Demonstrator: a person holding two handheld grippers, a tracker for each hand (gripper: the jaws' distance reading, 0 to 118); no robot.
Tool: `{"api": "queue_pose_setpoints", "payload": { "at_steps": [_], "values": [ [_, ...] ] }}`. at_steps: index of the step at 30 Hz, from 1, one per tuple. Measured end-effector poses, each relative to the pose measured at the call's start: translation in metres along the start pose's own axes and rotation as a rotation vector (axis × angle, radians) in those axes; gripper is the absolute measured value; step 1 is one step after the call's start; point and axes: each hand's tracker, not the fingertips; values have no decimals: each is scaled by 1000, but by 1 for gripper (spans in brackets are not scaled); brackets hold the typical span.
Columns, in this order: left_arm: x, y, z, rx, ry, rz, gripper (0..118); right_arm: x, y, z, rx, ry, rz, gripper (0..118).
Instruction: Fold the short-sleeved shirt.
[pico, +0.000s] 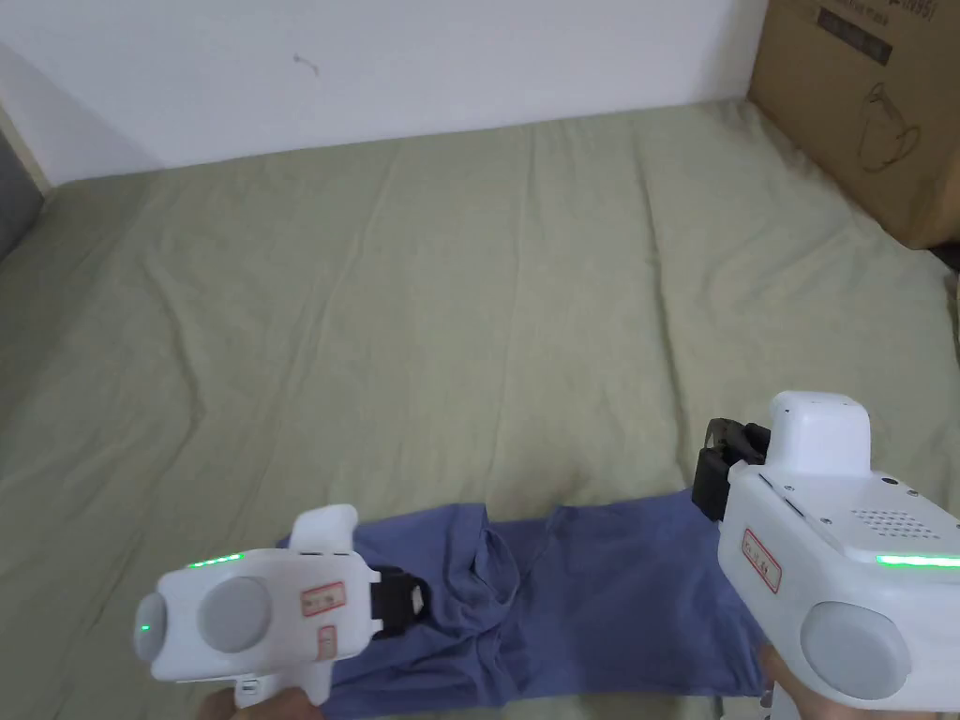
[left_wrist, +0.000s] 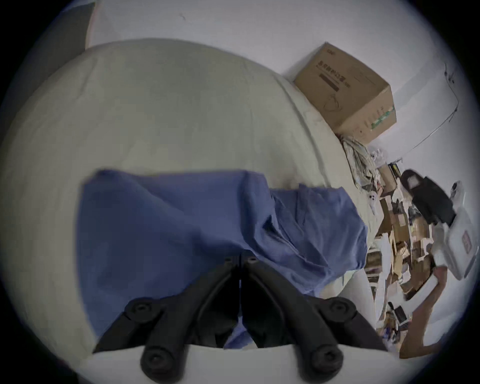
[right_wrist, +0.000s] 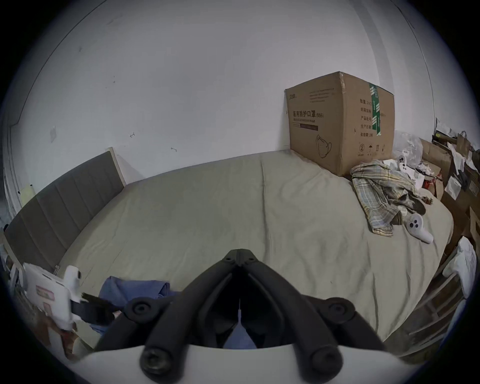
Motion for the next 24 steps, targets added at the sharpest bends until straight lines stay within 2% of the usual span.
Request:
{"api": "queue_pose_setpoints", "payload": {
  "at_steps": [5, 14, 20, 24],
  "values": [
    [38, -14, -24, -40, -27, -71, 1, -1, -1, 2, -5, -2, 20, 1],
    [74, -18, -28, -82, -91, -176, 1, -3, -2, 2, -19, 12, 17, 1],
    [71, -20, -8, -86, -145, -208, 1, -3, -2, 7, -23, 15, 22, 1],
    [41, -5, 37, 28, -150, -155, 1, -5, 2, 10, -15, 14, 25, 1]
  ]
}}
